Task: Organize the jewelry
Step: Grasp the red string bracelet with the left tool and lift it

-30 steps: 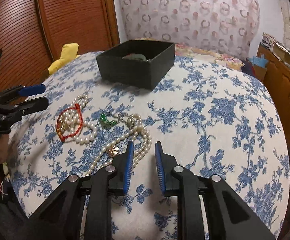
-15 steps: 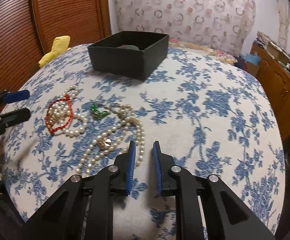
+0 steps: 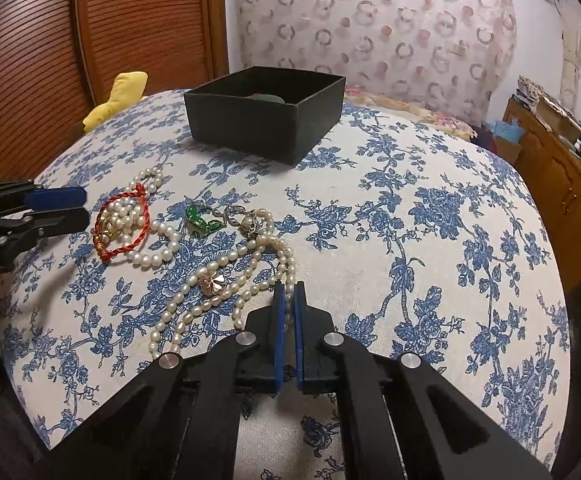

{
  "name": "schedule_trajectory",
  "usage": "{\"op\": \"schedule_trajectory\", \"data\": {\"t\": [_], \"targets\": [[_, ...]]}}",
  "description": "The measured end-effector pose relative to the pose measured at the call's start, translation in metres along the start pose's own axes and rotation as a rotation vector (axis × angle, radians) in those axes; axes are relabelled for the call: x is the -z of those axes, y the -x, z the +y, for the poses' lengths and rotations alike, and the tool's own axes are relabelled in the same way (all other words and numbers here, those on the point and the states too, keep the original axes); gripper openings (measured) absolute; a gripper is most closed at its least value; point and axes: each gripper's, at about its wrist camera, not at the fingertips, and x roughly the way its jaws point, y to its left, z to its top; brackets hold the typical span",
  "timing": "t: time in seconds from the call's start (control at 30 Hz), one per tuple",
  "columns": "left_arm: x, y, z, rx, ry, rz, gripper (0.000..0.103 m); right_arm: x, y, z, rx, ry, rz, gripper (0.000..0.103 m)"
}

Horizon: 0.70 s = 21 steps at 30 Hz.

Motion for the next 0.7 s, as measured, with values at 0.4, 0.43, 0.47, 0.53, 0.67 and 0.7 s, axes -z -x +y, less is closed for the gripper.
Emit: {"op": "schedule_trajectory", "data": {"t": [0.4,0.43,0.47,0.53,0.67,0.7], "targets": [[-0.005,-0.003,-0.006,0.012,-0.026,0.001,0.002,0.002,0.001,0.003,0.009,0.002,-0.008,0.006],[-0.006,0.001,-0.006,0.009,-0.029,-0.009,0.002,0.002,0.001,0.003,0.009,0.002,-0.008,0.006],[-0.007,0.006,-0.007,0.010,-0.031,-0.022,0.002,0.002,0.001,0.002,0.009,0.002,-0.008,0.006],[-0.011,0.013,-0.008,0.010,-0.031,-0.040,0.002,0.002,0.001,0.002,0.006,-0.001,-0.007,0.006],[-0.017,0.025,-0.010,0.014,-0.028,-0.081,0.002,0.001,0.001,0.001,0.001,-0.006,-0.007,0.006],[-0.017,0.028,-0.011,0.012,-0.029,-0.091,0.002,0.002,0.001,0.001,0.002,-0.005,-0.007,0.006]]}}
